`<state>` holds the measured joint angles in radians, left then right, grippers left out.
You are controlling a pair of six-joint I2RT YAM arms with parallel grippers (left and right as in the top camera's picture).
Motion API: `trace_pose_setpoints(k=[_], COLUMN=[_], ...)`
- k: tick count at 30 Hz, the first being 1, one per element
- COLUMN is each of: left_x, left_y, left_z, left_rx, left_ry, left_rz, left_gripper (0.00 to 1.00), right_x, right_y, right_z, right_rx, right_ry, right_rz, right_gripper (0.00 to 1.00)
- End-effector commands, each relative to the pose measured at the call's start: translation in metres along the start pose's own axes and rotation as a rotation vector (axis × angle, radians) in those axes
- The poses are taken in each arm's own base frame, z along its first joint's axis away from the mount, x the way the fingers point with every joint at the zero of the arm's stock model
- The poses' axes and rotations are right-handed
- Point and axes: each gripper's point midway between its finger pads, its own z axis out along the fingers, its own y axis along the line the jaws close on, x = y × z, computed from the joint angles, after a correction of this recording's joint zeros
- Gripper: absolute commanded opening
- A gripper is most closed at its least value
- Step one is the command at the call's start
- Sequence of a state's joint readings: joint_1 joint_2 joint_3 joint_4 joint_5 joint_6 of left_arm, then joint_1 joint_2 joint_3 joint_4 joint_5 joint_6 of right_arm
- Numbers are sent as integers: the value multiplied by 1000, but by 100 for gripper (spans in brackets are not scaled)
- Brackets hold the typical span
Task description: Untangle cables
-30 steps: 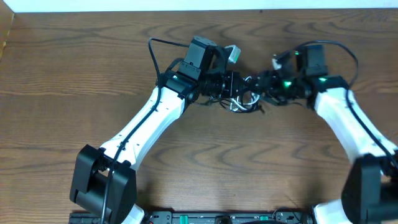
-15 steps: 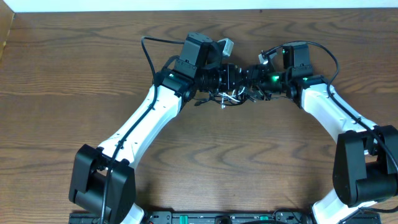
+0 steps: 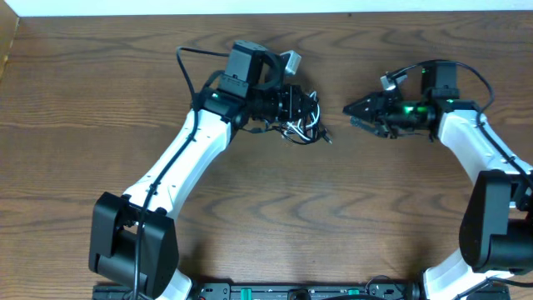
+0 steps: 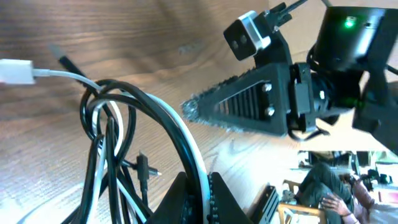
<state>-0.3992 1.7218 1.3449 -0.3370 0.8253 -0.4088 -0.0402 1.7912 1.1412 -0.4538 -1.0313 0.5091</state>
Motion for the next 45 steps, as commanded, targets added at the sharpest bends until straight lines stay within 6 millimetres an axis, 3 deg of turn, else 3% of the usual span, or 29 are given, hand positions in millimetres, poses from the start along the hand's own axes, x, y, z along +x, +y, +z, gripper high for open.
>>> trace_pose_setpoints(k=[1,4,11,15,24,30,35,38,41,45], left_x=[3,0,-3,-3,-1,2,3,3,5,13], left_y=[-13,-13,-14,-14,-19,-23,-26,-26,-18,33], left_z=[-4,-3,-3,-3,-4,-4,-5,-5,-7,-16], left_rx=[81,77,80,81,108,129,147,146,124,-99], left_ry=[27,14,6,7,20,34,43,43,44,50], left_rz=[67,60,34,27,7,-10,-9,-1,44,-14], left_gripper=[7,7,7,7,7,7,7,7,7,8], right_x=[5,16,18,23,18,18,13,7,1,1], right_y=[31,46,76,74,59,45,45,38,26,-16], right_z=[-15,-3,37,62,94,116,115,106,82,34], right_rx=[-111,-152,-147,-72,-25,-7,-10,4,61,353], right_ry=[14,67,63,38,11,13,-2,-17,-38,-120], right_rz=[-85,-59,-49,3,47,39,-30,-85,-98,-93], right_gripper=[47,46,41,37,36,27,1,1,1,1])
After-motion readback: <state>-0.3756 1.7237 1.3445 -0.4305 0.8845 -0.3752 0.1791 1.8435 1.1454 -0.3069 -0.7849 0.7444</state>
